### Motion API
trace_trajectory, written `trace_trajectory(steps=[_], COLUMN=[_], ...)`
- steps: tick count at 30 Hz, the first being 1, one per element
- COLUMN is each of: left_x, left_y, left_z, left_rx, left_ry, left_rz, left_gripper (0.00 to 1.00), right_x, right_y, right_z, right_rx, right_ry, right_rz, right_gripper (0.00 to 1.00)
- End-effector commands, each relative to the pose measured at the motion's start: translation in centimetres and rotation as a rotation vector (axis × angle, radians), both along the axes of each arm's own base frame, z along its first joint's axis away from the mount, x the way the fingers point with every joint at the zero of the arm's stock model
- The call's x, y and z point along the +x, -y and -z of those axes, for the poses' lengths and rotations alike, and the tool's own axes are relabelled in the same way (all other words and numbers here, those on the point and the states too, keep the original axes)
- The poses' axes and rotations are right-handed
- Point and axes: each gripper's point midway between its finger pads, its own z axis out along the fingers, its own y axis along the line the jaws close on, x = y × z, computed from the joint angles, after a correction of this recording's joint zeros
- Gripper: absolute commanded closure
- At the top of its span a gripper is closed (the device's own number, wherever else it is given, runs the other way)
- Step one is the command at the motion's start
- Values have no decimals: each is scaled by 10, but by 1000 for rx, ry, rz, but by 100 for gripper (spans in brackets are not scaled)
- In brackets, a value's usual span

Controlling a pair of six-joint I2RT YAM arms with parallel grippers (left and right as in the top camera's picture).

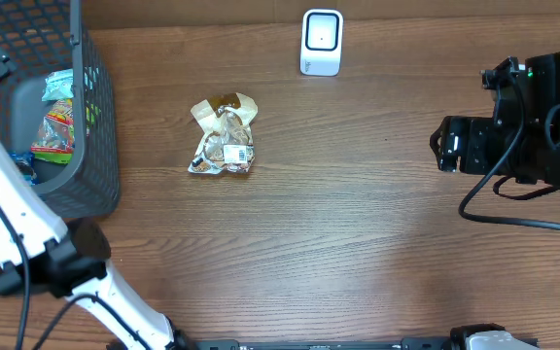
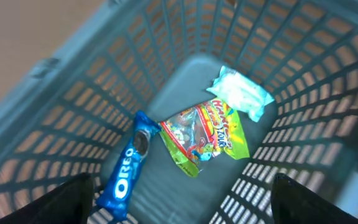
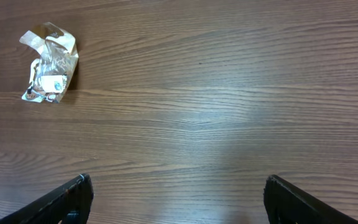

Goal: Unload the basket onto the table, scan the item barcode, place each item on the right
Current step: 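Return the left gripper into the basket toward the Haribo bag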

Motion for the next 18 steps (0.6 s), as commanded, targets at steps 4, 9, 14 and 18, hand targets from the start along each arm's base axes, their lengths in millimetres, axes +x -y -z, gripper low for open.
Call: trace_trajectory(steps=[4, 9, 14, 18], left_x=[35, 51, 57, 58], left_y=[-15, -19, -23, -23], left_z=[75, 122, 162, 193], left_rx=[-77, -131, -169, -201], left_ry=[-117, -183, -253, -311], left_rz=[15, 25, 23, 23], left_gripper=[19, 20, 17, 16], right_x=[2, 1, 1, 0], right_y=[0, 0, 0, 0], right_z=[5, 7, 7, 8], right_rx=[7, 6, 6, 5], right_ry=[-14, -20, -22, -27], right_rz=[3, 3, 3, 3], right_gripper=[12, 11, 12, 12])
